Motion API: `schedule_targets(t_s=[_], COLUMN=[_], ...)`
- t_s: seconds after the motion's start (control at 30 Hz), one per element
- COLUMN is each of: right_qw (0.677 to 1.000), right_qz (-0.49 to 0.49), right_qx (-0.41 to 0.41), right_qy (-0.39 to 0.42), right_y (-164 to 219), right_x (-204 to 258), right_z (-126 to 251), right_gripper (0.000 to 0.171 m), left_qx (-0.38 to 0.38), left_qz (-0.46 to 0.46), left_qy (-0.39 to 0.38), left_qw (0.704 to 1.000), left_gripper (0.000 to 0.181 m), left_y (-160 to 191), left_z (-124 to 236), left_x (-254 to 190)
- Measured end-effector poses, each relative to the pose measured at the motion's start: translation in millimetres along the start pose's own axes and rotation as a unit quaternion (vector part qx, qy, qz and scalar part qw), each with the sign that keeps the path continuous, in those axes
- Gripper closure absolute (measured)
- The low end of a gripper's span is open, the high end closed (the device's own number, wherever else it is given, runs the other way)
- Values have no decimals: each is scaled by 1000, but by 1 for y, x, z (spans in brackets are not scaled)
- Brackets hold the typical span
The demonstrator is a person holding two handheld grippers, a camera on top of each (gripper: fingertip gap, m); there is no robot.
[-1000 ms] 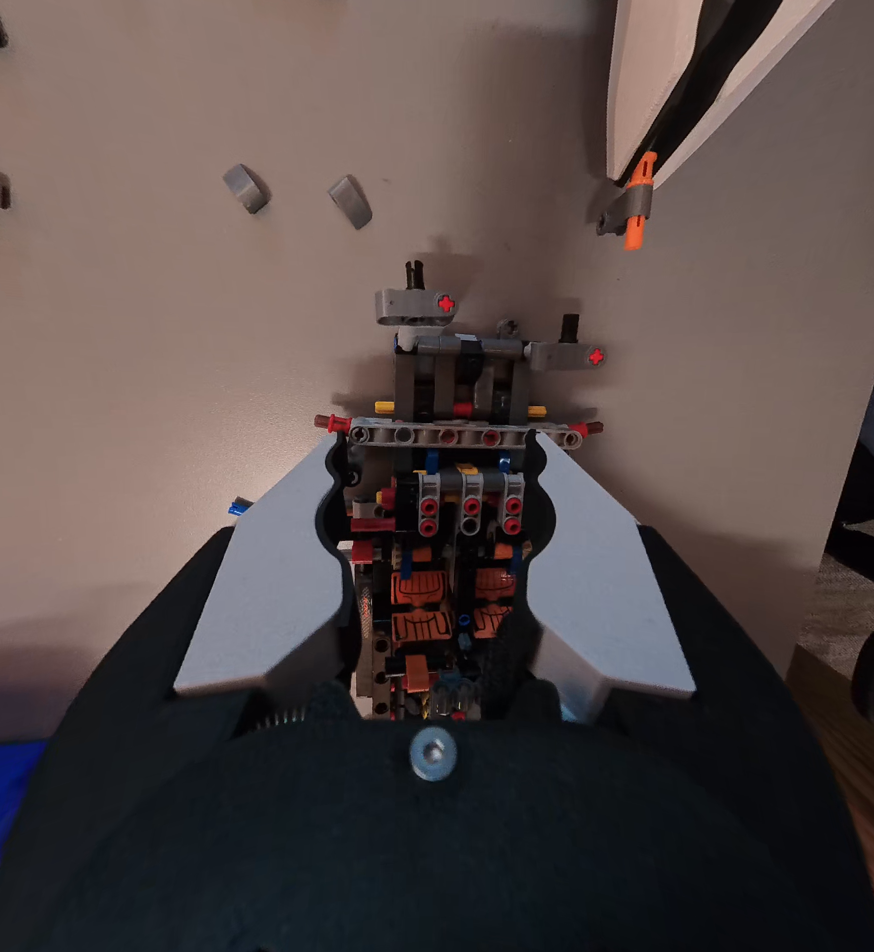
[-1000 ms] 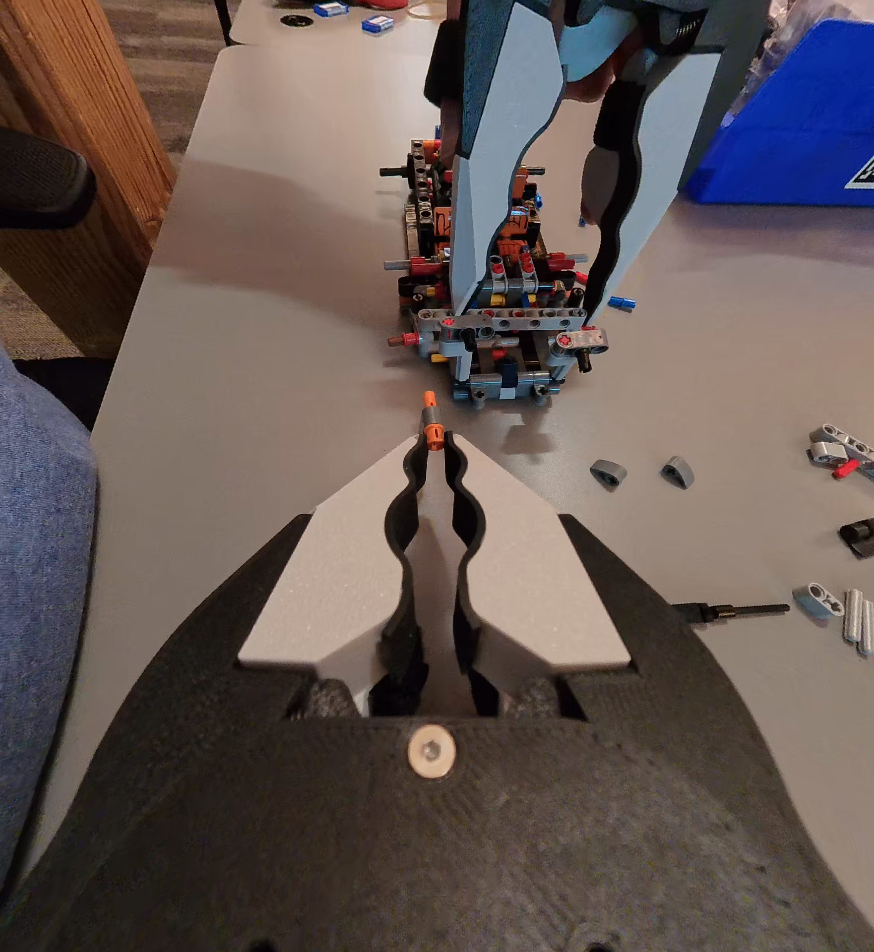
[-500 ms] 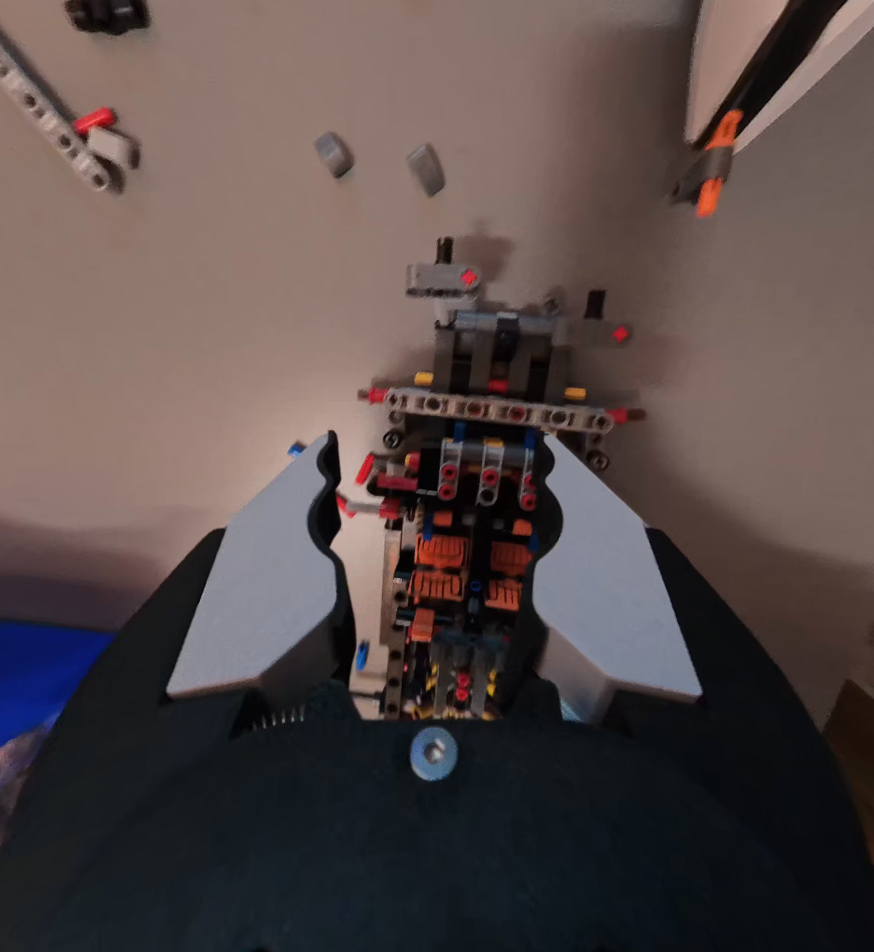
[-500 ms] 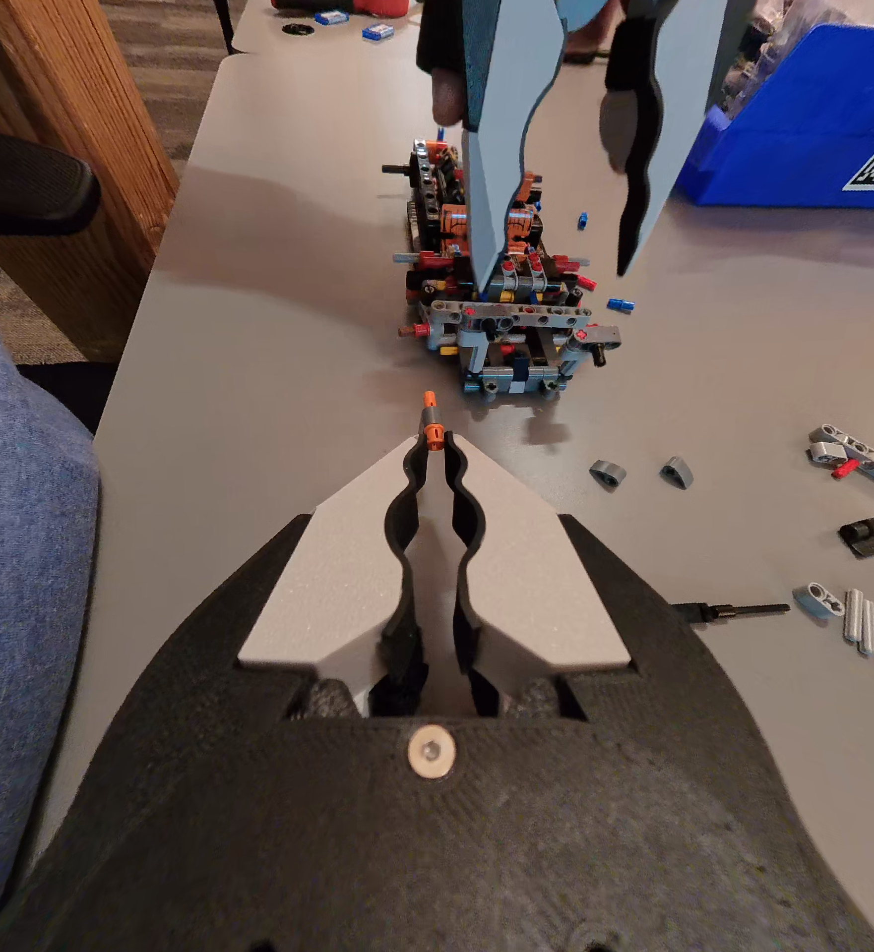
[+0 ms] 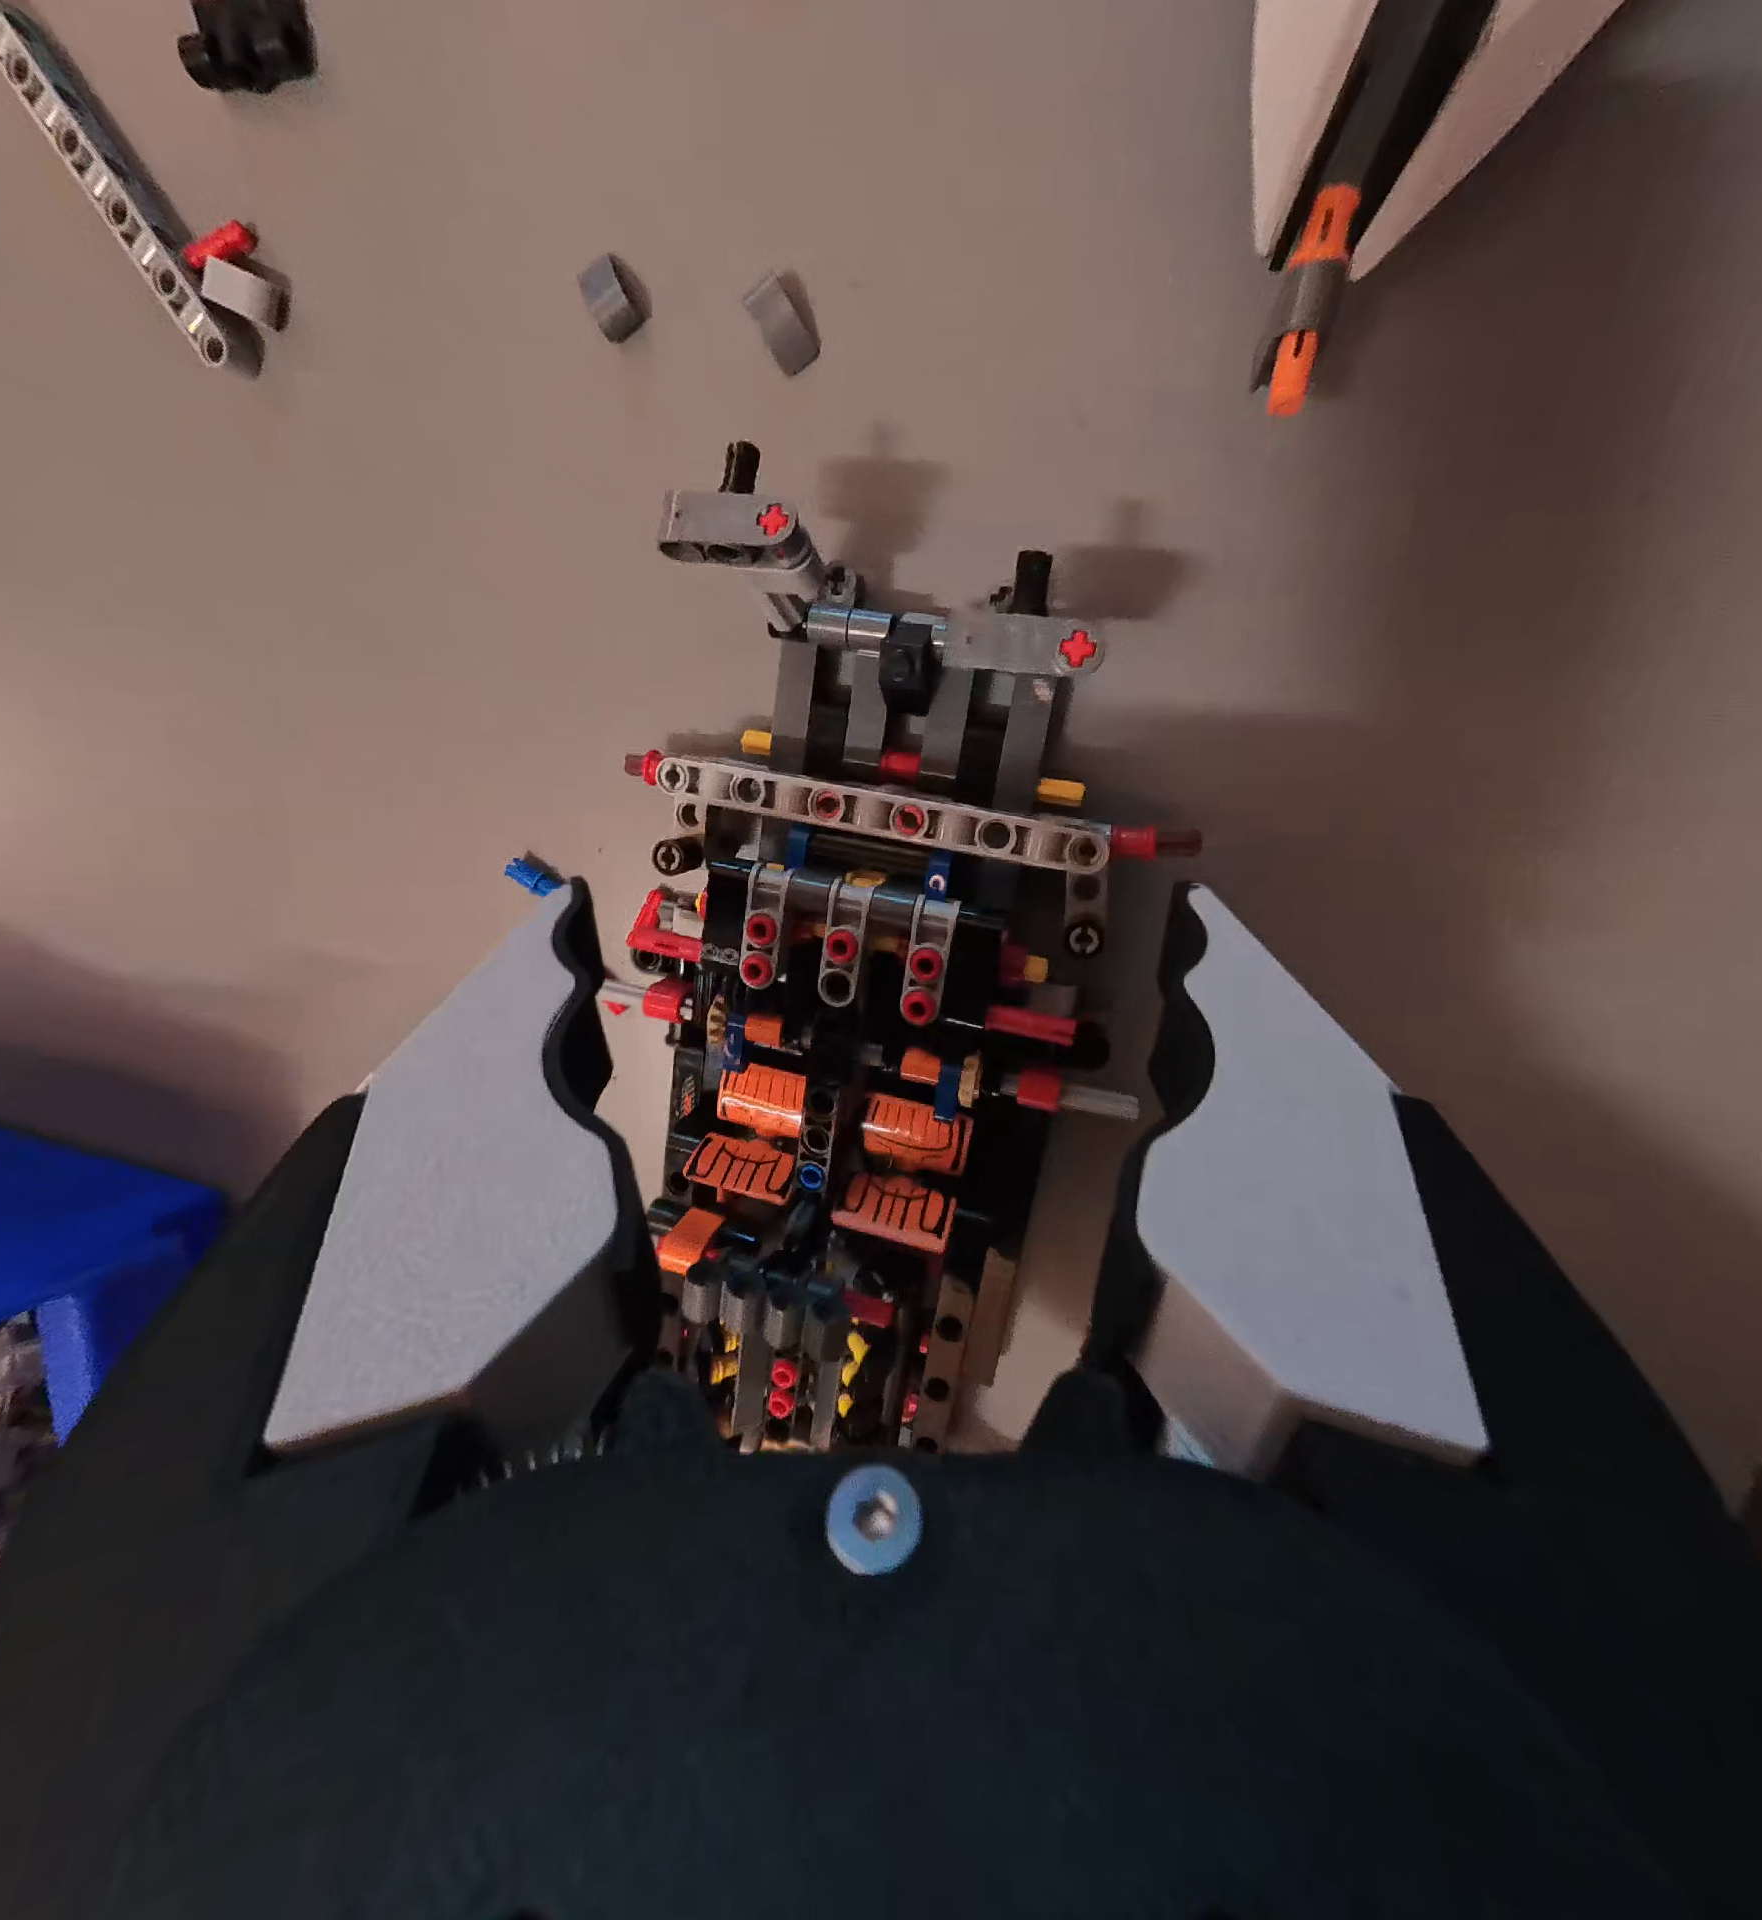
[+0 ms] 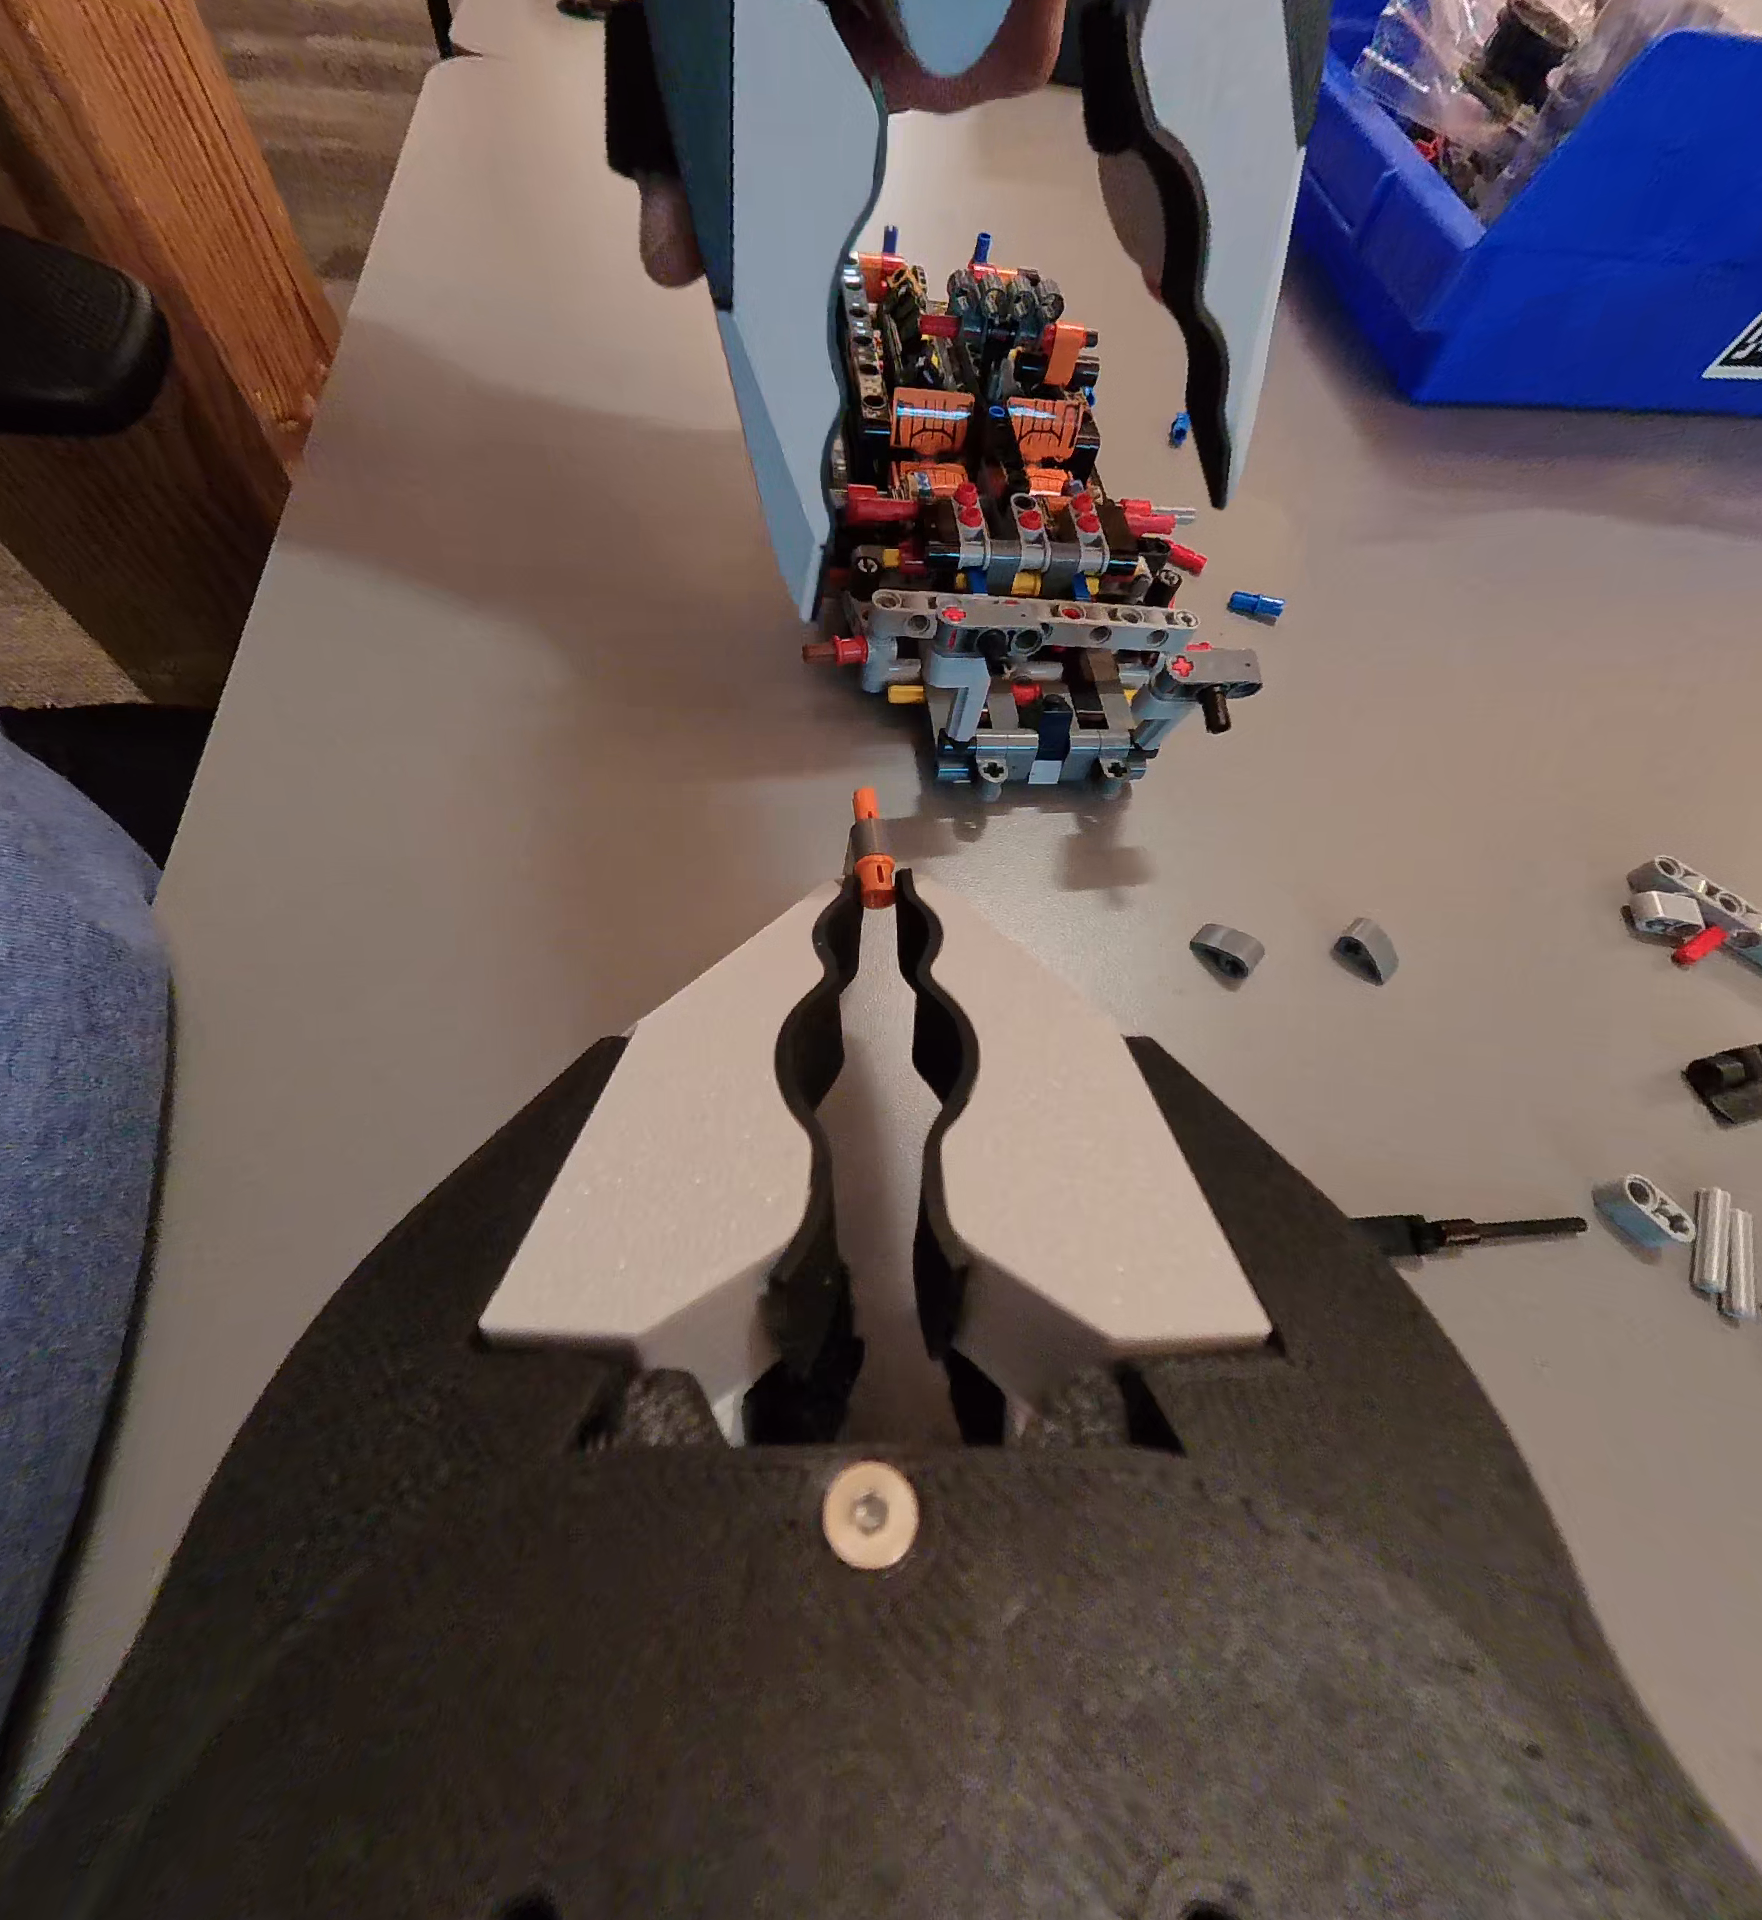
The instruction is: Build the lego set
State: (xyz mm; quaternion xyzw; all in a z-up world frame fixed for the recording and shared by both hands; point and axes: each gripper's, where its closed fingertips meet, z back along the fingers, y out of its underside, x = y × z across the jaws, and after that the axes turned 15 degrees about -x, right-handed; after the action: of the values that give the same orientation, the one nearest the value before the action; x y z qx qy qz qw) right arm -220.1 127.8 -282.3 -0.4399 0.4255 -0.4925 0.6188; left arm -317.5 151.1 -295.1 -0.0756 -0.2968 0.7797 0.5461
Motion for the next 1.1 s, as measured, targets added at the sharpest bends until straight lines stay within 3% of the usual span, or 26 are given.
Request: schedule_targets(t_s=[0.27, 0.6, 1.1], right_qw=[1000, 1000, 1000], right_qz=[0, -6, -6], right_qx=[2, -4, -3], right_qy=[1, -3, -3], right_y=[0, -1, -1], right_x=[0, 0, 0], right_z=[0, 1, 1], right_gripper=[167, 167, 167], left_qx=[22, 24, -5], left_qz=[-10, -21, -1], left_qy=[33, 53, -3], left_qw=[999, 998, 1000], left_gripper=[96, 104, 97], left_y=[12, 14, 4], left_z=[-8, -9, 1], left_x=[-4, -1, 0])
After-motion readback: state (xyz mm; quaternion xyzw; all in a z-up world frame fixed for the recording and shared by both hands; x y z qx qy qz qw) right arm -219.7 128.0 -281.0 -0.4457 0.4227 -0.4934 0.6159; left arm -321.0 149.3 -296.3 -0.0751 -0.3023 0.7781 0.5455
